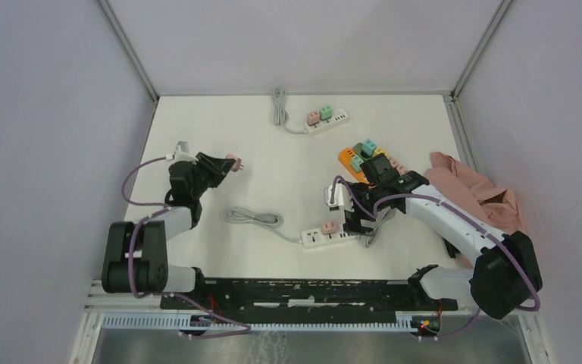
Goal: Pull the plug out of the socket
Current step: Place the plug at the center of the board.
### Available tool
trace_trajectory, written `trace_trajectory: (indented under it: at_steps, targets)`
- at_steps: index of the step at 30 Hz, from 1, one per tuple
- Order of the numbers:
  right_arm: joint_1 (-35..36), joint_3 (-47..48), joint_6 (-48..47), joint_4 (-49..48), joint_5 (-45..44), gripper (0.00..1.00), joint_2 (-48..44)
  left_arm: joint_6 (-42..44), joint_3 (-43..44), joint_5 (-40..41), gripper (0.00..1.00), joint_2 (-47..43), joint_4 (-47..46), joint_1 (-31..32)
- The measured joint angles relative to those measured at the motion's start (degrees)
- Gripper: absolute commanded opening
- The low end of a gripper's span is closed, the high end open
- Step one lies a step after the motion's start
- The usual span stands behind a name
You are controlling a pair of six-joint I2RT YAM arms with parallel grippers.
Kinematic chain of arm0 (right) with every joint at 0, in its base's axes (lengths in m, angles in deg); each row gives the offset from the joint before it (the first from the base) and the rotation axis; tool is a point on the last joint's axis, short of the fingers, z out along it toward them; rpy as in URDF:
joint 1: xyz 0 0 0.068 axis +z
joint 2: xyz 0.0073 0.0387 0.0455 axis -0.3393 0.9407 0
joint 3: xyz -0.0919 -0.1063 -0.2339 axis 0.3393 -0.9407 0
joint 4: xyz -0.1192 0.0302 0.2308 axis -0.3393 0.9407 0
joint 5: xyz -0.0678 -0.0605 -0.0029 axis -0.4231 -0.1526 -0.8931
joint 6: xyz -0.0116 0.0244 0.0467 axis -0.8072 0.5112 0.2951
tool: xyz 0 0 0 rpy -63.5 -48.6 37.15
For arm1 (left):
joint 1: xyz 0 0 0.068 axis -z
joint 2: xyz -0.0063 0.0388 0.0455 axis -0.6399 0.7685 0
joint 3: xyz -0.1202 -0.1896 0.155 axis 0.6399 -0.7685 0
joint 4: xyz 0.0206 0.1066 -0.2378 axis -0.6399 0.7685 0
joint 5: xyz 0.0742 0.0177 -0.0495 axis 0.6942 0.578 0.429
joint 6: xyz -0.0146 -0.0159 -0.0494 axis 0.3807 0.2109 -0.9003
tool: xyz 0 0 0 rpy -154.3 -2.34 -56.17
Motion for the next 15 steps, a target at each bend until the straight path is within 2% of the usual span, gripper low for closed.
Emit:
trace_trajectory:
  at_steps: [4, 8, 10, 12, 15]
  targets:
    - [-0.17, 0.0, 0.04, -0.02, 0.0, 1.0, -0.33, -8.83, 8.09, 0.61, 0.08, 12.48, -0.59, -5.77]
    - [-0.17, 0.0, 0.04, -0.02, 0.0, 1.0, -0.66, -14.64, 15.89, 4.83, 0.1, 22.56, 2.84, -9.11]
    - [-0.17, 0.0, 0.02, -0.02, 0.0, 1.0, -0.81, -16.79, 18.86, 7.8, 0.14, 25.64, 5.62, -10.08]
    - [-0.17, 0.0, 0.02, -0.02, 0.0, 1.0, -0.85, -18.43, 21.88, 11.04, 0.25, 27.96, 8.98, -10.67]
    - [-0.17, 0.0, 0.0, -0.02, 0.0, 1.0, -0.85, -20.57, 27.43, 15.37, 0.27, 30.82, 15.26, -10.95]
